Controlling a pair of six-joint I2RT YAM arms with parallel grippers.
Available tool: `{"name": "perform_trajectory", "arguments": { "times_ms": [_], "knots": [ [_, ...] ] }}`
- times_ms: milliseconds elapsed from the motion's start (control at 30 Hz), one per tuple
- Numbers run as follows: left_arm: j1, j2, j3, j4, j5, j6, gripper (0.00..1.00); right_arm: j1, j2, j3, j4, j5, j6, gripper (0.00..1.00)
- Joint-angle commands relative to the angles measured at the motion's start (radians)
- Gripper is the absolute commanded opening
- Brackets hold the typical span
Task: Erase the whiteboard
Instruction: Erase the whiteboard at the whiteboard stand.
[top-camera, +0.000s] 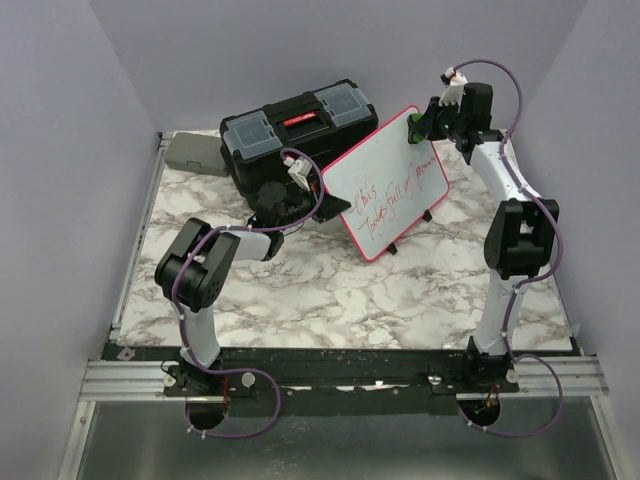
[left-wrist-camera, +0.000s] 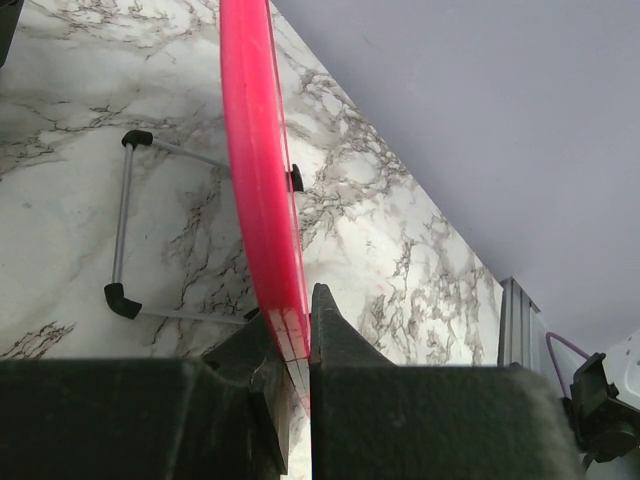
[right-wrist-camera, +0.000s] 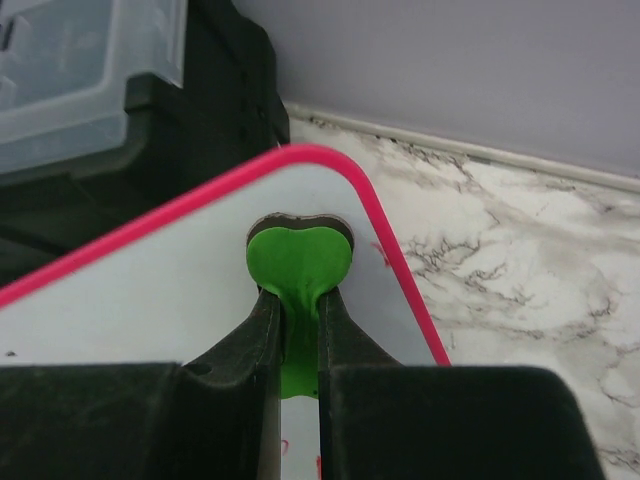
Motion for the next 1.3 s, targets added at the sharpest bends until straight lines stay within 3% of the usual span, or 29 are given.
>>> {"name": "perform_trajectory", "arguments": {
  "times_ms": [0, 133, 467, 567, 733, 1000, 1267],
  "knots": [
    [-0.037, 0.006, -0.013, -0.001, 0.194, 0.054, 0.00, 0.046, 0.020, 0.051, 0.021, 0.092, 0.071, 0.01],
    [-0.037, 0.004, -0.017, 0.004, 0.194, 0.053, 0.00, 0.046, 0.046, 0.074, -0.026, 0.270, 0.047, 0.01],
    [-0.037, 0.003, -0.020, 0.009, 0.196, 0.054, 0.00, 0.045, 0.038, 0.002, -0.042, 0.380, -0.107, 0.01],
    [-0.037, 0.004, -0.016, 0.004, 0.197, 0.054, 0.00, 0.045, 0.038, -0.008, -0.051, 0.325, -0.140, 0.01],
    [-0.037, 0.005, -0.008, 0.001, 0.197, 0.051, 0.00, 0.075, 0.032, -0.020, -0.116, 0.052, -0.242, 0.01],
    [-0.037, 0.005, 0.000, -0.016, 0.196, 0.056, 0.00, 0.270, -0.138, -0.208, 0.011, -0.050, -0.295, 0.01],
    [-0.037, 0.001, 0.005, -0.023, 0.193, 0.059, 0.00, 0.444, -0.210, -0.321, 0.025, 0.009, -0.293, 0.01]
  ]
}}
